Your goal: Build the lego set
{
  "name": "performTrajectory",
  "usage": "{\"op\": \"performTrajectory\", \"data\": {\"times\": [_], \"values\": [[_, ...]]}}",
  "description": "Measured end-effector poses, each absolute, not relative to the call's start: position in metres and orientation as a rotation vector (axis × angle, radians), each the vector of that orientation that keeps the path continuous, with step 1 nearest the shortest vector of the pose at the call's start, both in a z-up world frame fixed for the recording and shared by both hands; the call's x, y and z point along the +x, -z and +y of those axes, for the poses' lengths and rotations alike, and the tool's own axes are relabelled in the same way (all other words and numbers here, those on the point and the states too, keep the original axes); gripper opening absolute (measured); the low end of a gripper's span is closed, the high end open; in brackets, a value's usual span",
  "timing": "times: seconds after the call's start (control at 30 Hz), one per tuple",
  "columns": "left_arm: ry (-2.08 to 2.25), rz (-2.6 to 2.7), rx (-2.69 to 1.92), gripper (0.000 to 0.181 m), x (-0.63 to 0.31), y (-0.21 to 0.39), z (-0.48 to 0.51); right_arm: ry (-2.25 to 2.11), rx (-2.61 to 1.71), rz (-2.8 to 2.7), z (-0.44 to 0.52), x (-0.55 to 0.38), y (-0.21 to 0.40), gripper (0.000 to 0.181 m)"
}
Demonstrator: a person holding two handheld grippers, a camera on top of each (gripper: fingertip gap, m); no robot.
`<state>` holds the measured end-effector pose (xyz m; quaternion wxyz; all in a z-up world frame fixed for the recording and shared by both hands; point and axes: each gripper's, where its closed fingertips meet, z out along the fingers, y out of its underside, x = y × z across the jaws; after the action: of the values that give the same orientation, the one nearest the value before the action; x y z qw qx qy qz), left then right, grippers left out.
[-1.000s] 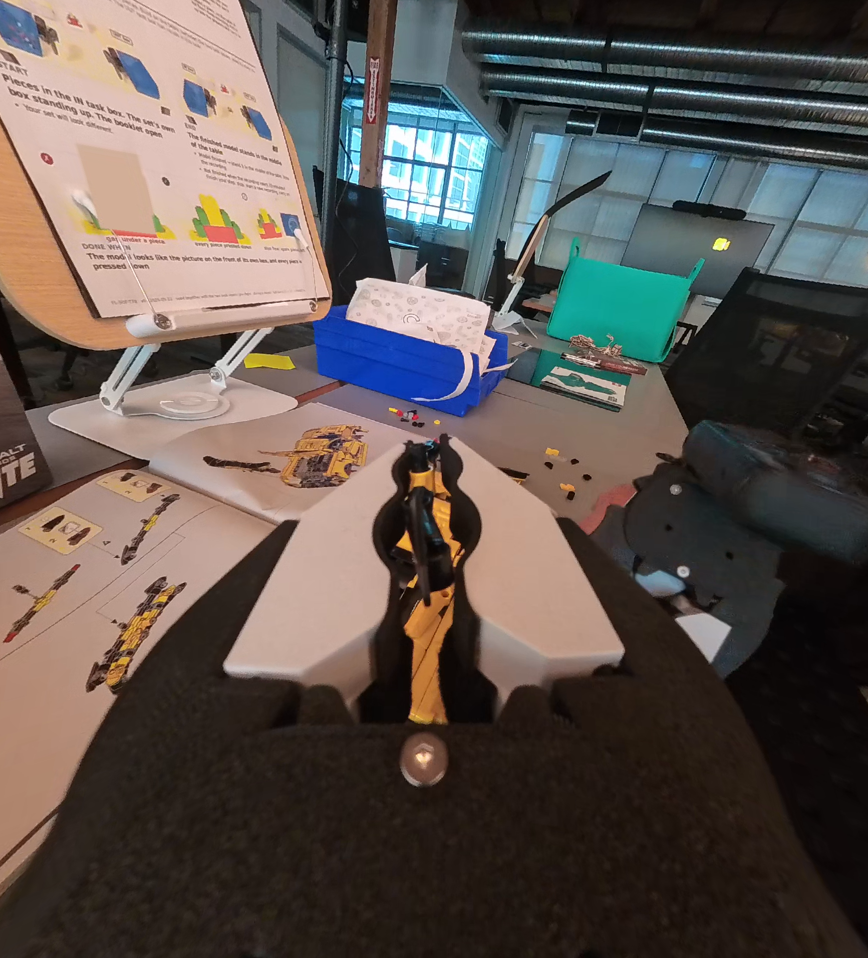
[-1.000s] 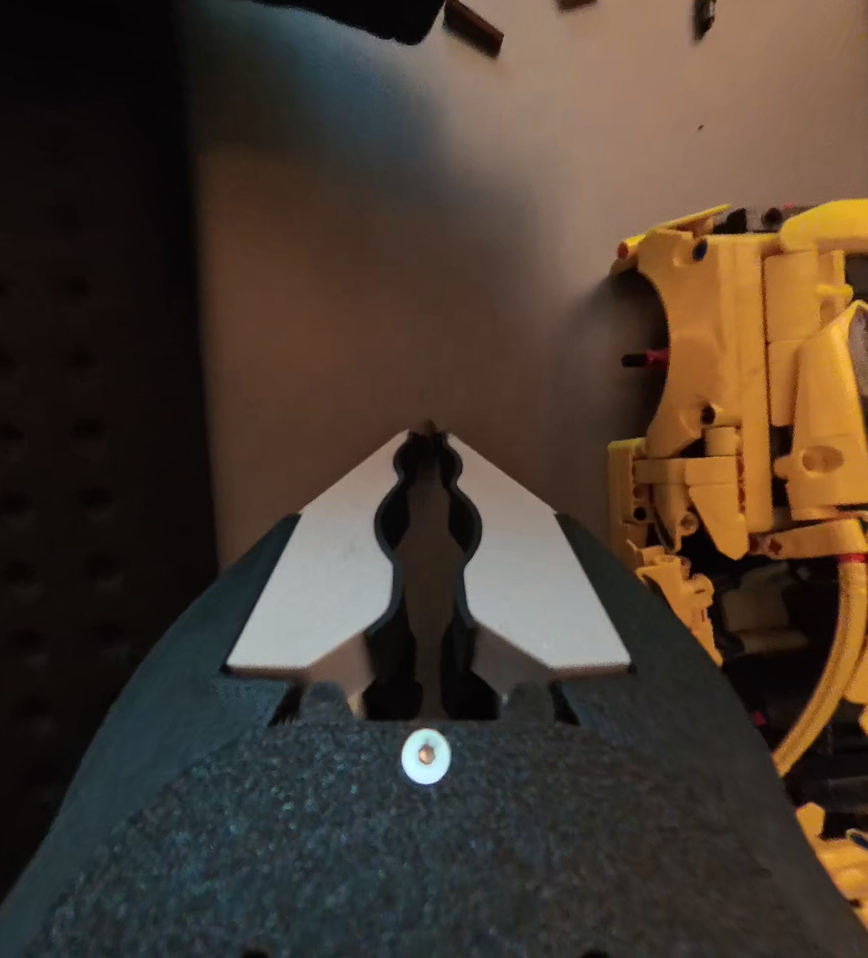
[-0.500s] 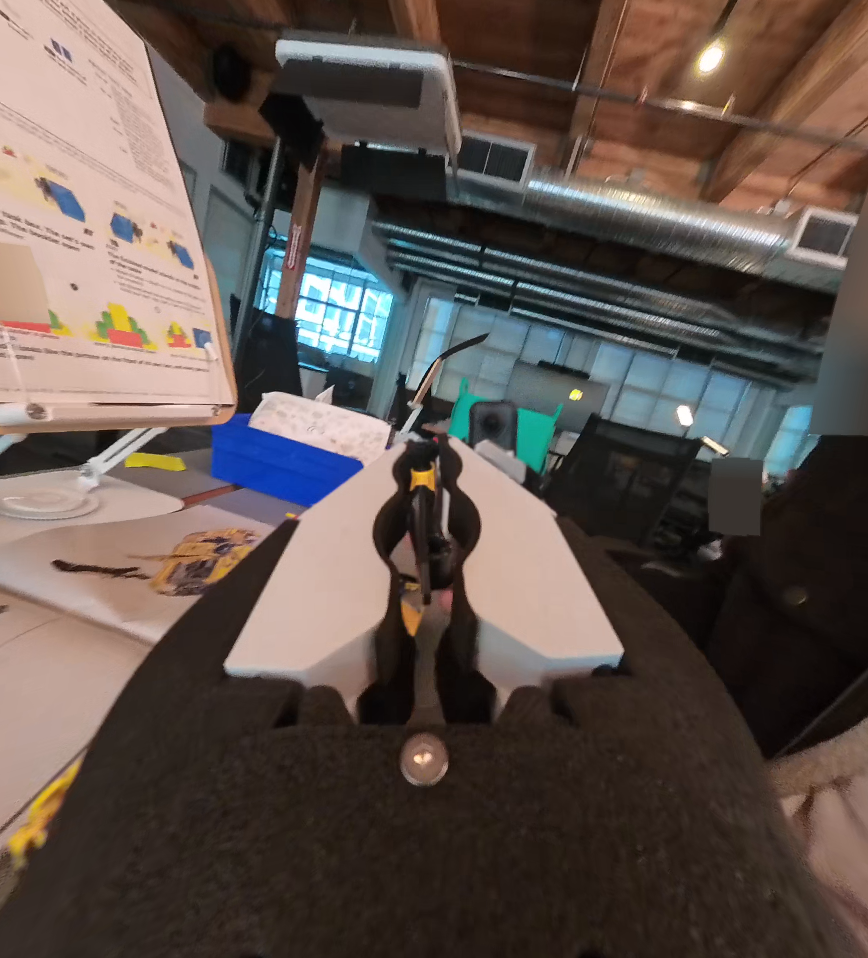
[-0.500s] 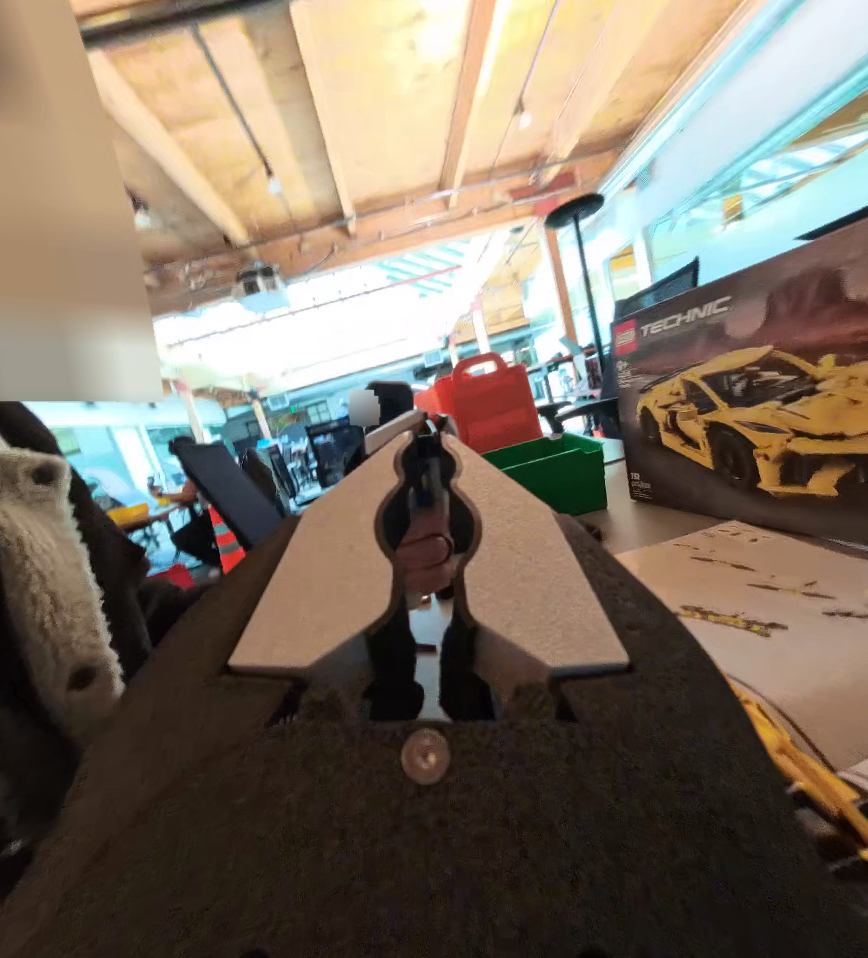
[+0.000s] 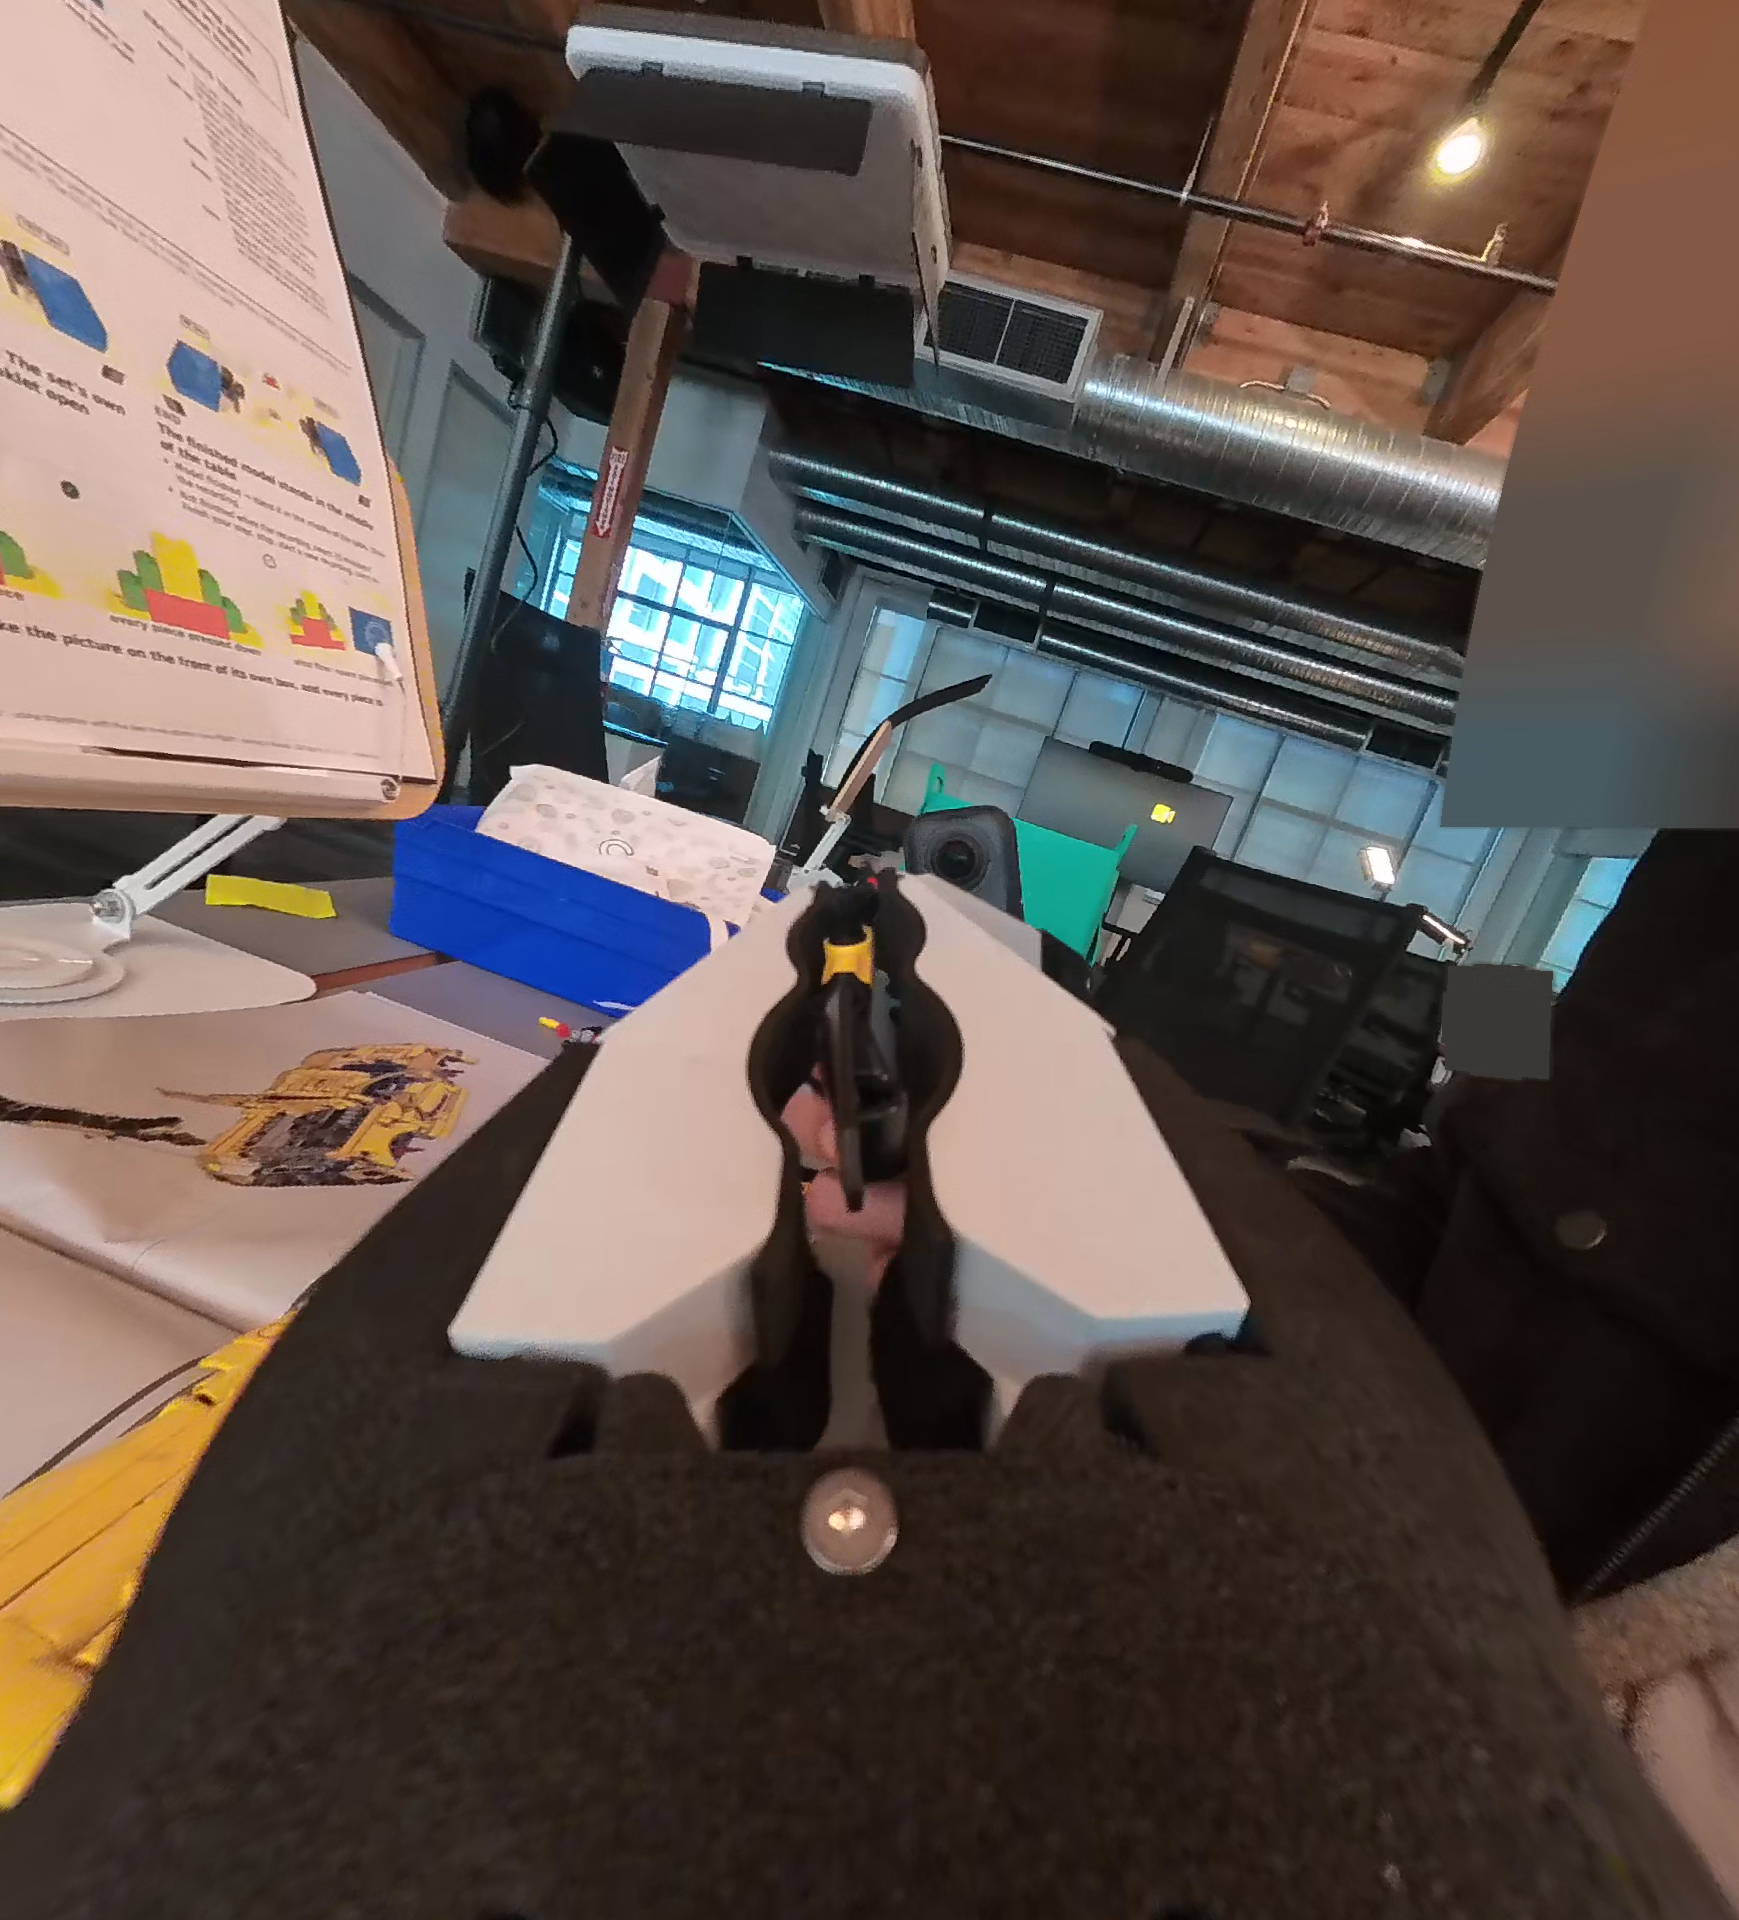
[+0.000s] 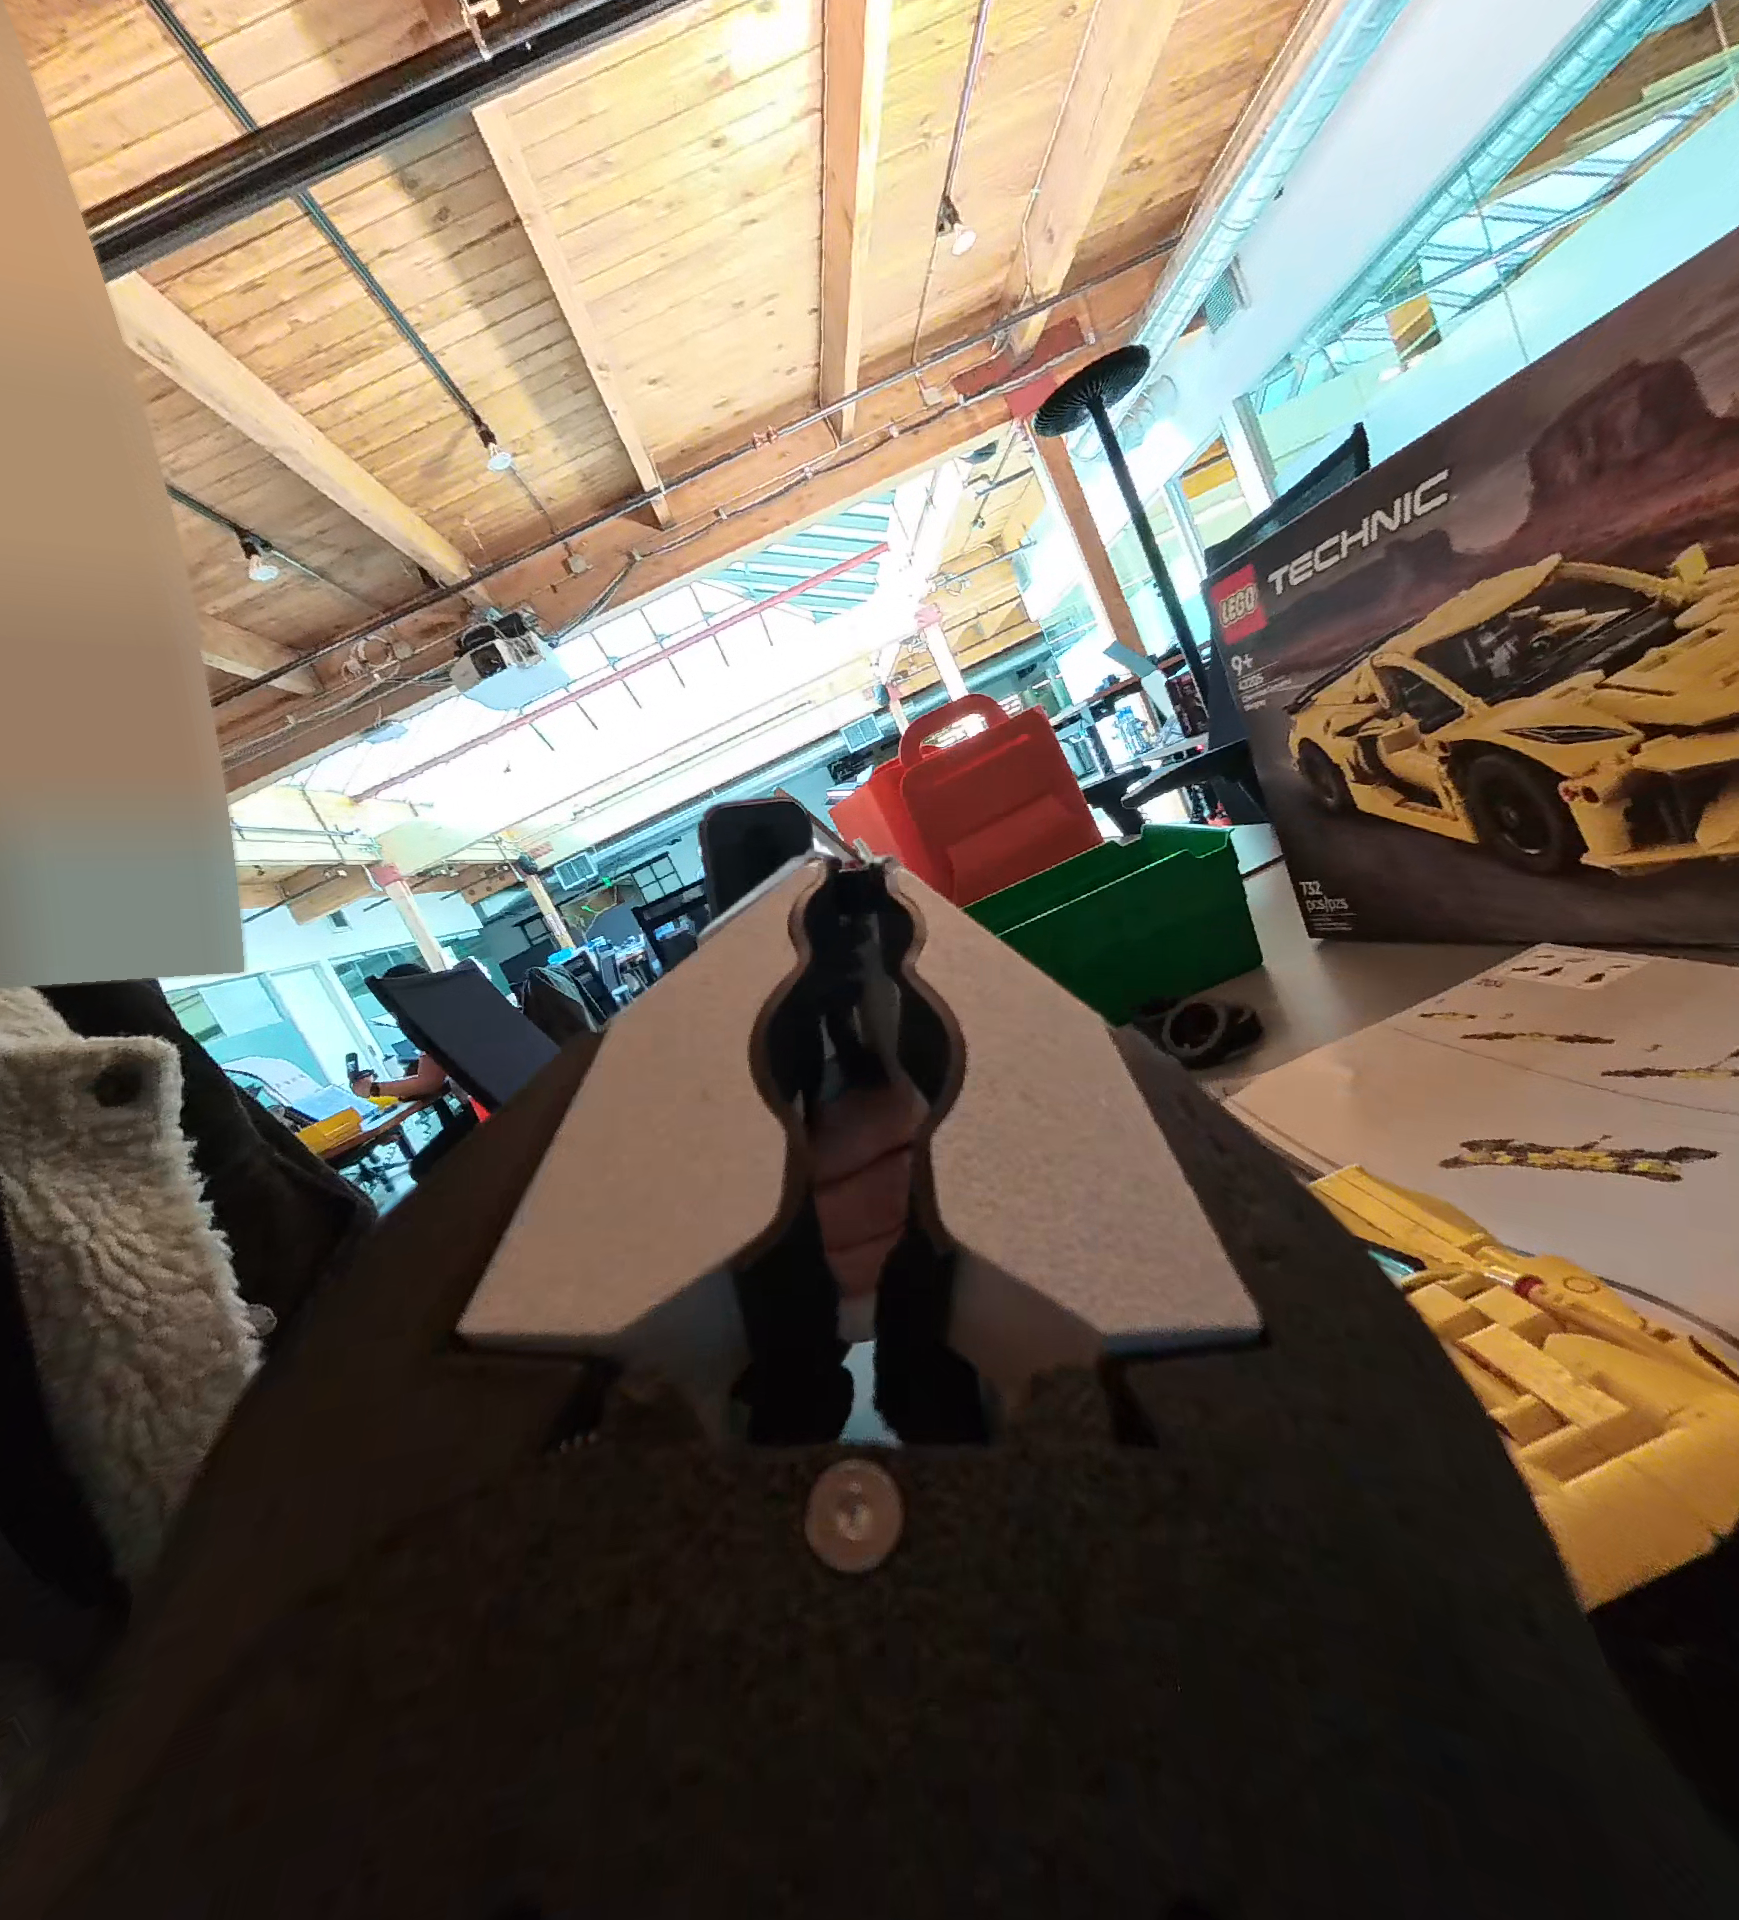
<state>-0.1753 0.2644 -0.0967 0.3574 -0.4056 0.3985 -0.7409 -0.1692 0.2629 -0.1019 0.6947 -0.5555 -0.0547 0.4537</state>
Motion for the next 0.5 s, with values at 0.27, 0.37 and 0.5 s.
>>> {"op": "performTrajectory", "data": {"times": [0.27,0.37,0.5], "values": [[1.917,1.052,-1.048,0.008,-0.175,0.0996,0.2621,-1.046,-1.227,-0.108,0.2623,-0.1679,0.101,0.006],[1.925,1.056,-1.048,0.008,-0.1749,0.1,0.2611,-1.07,-1.221,-0.113,0.2616,-0.1696,0.1005,0.006],[1.957,1.043,-1.064,0.008,-0.1741,0.1014,0.2615,-1.069,-1.221,-0.119,0.2618,-0.1692,0.1019,0.007]]}}
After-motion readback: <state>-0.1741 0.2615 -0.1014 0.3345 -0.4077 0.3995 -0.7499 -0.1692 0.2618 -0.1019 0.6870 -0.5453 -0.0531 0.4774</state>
